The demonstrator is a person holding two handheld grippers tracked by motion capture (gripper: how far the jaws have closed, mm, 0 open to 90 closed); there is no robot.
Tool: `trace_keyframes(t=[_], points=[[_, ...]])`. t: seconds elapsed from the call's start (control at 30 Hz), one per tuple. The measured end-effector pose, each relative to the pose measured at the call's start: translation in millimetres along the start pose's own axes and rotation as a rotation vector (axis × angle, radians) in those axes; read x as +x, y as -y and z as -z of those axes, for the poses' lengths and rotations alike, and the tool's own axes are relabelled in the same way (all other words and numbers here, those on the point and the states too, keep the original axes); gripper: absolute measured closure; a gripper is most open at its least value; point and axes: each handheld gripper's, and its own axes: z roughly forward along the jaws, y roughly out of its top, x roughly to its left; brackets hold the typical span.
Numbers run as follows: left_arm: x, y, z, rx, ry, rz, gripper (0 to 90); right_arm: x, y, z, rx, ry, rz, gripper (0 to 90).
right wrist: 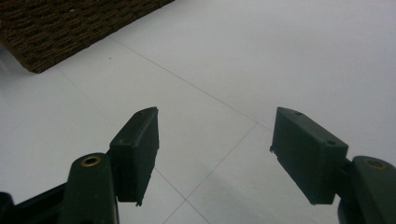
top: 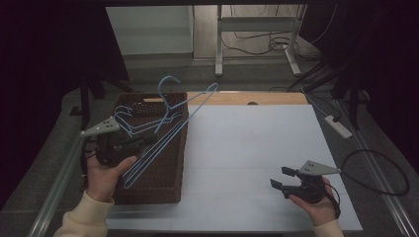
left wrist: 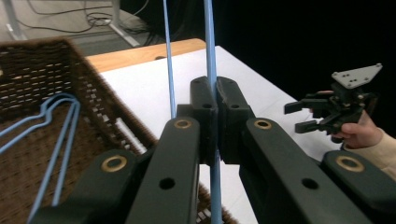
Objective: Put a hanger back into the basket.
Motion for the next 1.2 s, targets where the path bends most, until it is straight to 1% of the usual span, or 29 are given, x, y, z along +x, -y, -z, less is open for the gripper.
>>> trace_keyframes(t=[0.2, 0.33, 0.43, 0.57, 0.63, 0.73, 0.77, 0.8, 0.97, 1.1, 1.2], points=[[10.5, 0.2, 12.3, -0.004, -0.035, 0.004, 86.8, 0.1, 0.1, -1.7, 0.003, -0.002, 0.002, 32.7], [19.7, 0.4, 17.2, 0.013, -0.056, -0.003, 86.8, 0.7, 0.5, -2.9, 0.009, -0.005, 0.003, 32.7], [25.7, 1.9, 17.7, 0.022, -0.058, -0.021, 86.8, 0.4, 0.7, -3.5, 0.012, -0.002, -0.001, 32.7], [35.6, 4.5, 15.5, 0.043, -0.068, -0.030, 86.8, 0.7, 0.9, -5.1, 0.021, -0.001, 0.001, 32.6], [40.1, 5.9, 14.2, 0.053, -0.070, -0.028, 86.8, 1.3, 0.9, -5.4, 0.023, -0.001, 0.005, 32.6], [46.3, 7.3, 13.0, 0.072, -0.085, -0.032, 86.8, 1.1, 1.0, -5.6, 0.024, 0.001, 0.006, 32.7], [48.0, 8.0, 12.6, 0.074, -0.098, -0.036, 86.8, 0.9, 1.1, -5.5, 0.024, 0.001, 0.006, 32.7], [50.4, 8.8, 12.3, 0.078, -0.111, -0.036, 86.8, 0.7, 1.1, -5.5, 0.025, 0.000, 0.004, 32.8], [59.4, 12.1, 15.1, 0.076, -0.123, -0.018, 86.8, 1.4, 1.3, -6.4, 0.034, 0.001, 0.014, 32.7], [66.3, 15.4, 21.8, 0.068, -0.132, -0.004, 86.8, 1.7, 1.6, -7.0, 0.037, 0.000, 0.016, 32.7], [70.8, 19.8, 25.1, 0.075, -0.147, 0.004, 86.8, 1.4, 1.9, -7.6, 0.042, 0.000, 0.016, 32.8]])
